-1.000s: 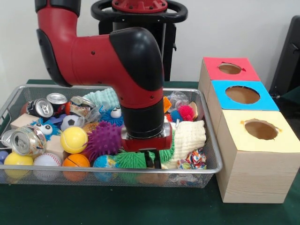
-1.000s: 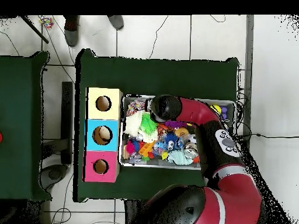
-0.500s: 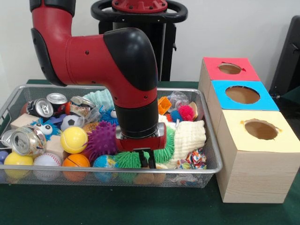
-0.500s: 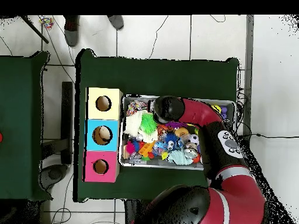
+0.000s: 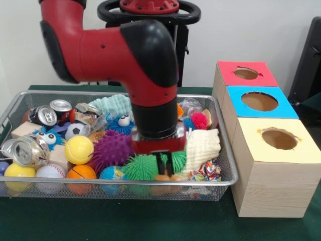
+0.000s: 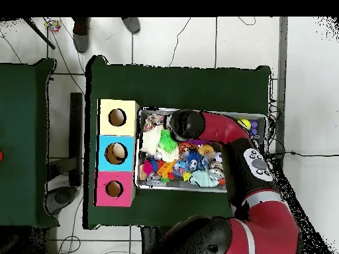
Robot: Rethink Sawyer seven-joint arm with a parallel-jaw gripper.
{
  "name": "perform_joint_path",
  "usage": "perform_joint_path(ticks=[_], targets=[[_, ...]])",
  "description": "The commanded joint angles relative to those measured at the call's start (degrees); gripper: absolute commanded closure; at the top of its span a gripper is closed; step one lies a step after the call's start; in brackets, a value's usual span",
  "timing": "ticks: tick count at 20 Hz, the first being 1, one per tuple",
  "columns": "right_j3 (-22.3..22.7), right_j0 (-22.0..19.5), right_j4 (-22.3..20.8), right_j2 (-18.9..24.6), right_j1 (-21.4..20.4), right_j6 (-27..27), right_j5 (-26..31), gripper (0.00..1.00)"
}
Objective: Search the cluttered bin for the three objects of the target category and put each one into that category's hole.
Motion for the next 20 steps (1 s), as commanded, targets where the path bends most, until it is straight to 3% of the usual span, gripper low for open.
perform_joint_path(ticks=[1, 8, 13, 20], targets=[[9.25, 5.13, -0.50, 0.04, -9.14, 7.57, -0.29, 1.00], [11.06, 9.36, 2.25, -2.26, -17.50, 9.53, 5.80, 1.00], [10.89, 11.12, 3.83, -2.93, -18.98, 9.92, 7.60, 1.00], [10.99, 10.10, 5.45, -2.34, -19.34, 7.16, 8.26, 1.00]])
